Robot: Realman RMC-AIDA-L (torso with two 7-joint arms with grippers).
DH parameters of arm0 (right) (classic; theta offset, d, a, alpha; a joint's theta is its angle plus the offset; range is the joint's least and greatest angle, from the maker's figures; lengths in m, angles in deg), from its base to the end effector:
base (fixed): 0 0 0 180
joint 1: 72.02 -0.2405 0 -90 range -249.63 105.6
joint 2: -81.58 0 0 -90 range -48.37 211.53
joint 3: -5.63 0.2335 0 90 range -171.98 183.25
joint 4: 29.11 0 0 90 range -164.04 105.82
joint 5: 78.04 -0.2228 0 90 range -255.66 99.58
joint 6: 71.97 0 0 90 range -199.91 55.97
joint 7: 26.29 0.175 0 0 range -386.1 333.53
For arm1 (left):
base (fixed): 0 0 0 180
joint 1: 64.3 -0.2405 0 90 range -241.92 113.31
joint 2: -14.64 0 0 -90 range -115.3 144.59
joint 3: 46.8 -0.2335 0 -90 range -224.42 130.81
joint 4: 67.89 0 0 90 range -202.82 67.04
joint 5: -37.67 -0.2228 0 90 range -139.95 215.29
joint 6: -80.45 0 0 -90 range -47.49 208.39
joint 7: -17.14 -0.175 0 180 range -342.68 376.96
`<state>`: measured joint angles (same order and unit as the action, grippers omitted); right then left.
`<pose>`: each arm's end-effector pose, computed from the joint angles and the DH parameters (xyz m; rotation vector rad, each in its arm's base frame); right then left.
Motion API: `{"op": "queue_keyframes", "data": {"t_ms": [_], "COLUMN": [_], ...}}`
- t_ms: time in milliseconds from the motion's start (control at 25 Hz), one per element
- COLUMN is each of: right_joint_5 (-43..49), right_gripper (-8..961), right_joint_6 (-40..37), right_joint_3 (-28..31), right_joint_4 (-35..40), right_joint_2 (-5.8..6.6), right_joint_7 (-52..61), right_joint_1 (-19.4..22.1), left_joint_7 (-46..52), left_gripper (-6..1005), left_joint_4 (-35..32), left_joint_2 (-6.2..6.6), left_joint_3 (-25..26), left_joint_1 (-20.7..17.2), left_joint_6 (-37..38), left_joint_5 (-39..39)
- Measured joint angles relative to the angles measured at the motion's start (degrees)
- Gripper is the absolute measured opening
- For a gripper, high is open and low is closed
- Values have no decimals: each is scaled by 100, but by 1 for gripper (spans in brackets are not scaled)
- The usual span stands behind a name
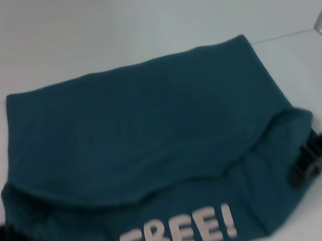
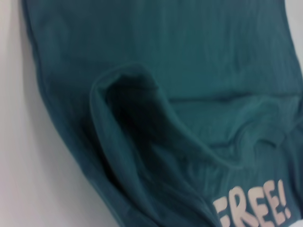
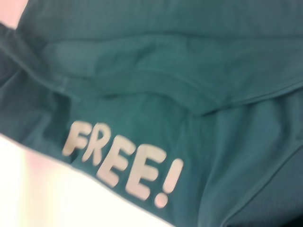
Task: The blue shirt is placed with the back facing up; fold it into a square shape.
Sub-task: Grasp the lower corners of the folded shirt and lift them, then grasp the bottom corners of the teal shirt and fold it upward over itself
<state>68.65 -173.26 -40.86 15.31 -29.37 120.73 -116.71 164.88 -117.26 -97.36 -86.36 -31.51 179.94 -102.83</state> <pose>0.2382 0.3570 0.0281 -2.4627 1.8287 -0.2545 -0.2852 0.3302 0.0462 -2.2356 -2.0209 -0.0869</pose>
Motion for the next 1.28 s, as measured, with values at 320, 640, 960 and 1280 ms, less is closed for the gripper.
{"op": "queue_keyframes", "data": {"t_ms": [320,640,960,1280], "right_joint_5": [17,-475,-1177,-1258], "right_gripper": [33,33,32,32], "right_joint_6": [-792,-854,-468,-79], "right_joint_3": [-284,540,1585,1960], "right_joint_4": [271,262,254,247], "right_joint_2": [-98,70,353,391], "right_joint_7": [-34,-503,-453,-417], "right_joint_1": [399,495,456,485], "left_joint_7": [-101,-640,-405,-45], "left_gripper": [49,49,48,48], "left_joint_4": [-217,-60,89,235], "left_joint_2": [-63,84,426,617], "left_joint_3": [22,690,861,866], "left_joint_1": [-357,-236,391,842], "left_joint_6": [860,1330,1335,1163], "left_joint_5": [-539,-558,-643,-664]}}
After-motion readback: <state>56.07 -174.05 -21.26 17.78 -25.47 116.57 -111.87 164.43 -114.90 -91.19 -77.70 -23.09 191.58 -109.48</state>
